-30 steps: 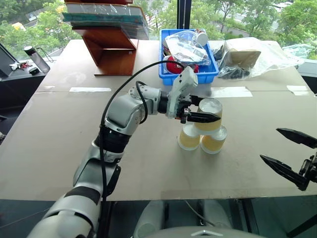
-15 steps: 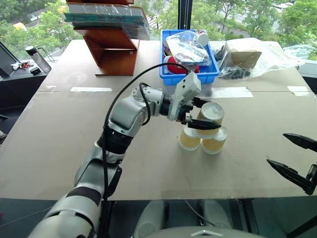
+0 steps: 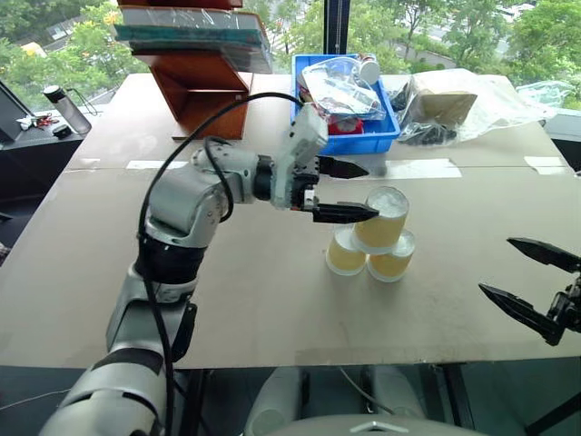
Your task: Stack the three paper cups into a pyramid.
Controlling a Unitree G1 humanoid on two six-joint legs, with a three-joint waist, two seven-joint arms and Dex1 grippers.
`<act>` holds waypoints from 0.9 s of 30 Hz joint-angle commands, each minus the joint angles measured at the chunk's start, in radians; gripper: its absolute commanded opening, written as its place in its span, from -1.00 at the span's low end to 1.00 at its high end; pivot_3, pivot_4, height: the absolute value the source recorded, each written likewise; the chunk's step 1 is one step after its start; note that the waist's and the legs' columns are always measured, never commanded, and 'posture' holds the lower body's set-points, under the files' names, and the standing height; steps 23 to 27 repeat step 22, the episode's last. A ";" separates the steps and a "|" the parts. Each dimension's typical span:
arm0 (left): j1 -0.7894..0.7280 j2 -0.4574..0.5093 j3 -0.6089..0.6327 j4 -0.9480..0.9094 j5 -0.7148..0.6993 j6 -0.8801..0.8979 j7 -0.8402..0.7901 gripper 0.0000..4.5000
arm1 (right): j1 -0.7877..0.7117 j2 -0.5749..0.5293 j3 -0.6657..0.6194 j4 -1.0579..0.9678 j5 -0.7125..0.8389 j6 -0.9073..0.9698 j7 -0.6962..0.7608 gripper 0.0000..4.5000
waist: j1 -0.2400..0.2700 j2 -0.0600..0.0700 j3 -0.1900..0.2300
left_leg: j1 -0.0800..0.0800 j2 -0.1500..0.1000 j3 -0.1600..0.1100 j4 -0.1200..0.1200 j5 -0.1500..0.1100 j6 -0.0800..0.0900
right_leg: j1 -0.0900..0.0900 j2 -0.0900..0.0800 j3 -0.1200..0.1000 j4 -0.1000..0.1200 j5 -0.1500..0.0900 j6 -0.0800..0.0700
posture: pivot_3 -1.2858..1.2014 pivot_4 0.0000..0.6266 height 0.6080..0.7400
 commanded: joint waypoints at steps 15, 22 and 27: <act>0.801 0.067 0.441 -0.365 -0.053 -0.052 0.286 0.97 | -0.087 -0.092 0.029 0.418 -0.123 -0.101 0.170 1.00 | 0.027 0.003 -0.001 | 0.000 0.000 0.000 -0.001 0.000 0.000 | 0.001 -0.002 0.000 -0.002 0.000 0.000 | 0.03 -0.52 1.00; 0.998 0.023 0.465 -0.441 -0.056 -0.098 0.360 0.97 | -0.126 -0.131 0.046 0.570 -0.171 -0.149 0.211 1.00 | 0.034 0.005 -0.002 | 0.002 0.001 0.002 -0.004 0.000 0.000 | 0.000 -0.002 0.002 -0.002 0.000 0.000 | 0.03 -0.52 1.00; 0.998 0.023 0.465 -0.441 -0.056 -0.098 0.360 0.97 | -0.126 -0.131 0.046 0.570 -0.171 -0.149 0.211 1.00 | 0.034 0.005 -0.002 | 0.002 0.001 0.002 -0.004 0.000 0.000 | 0.000 -0.002 0.002 -0.002 0.000 0.000 | 0.03 -0.52 1.00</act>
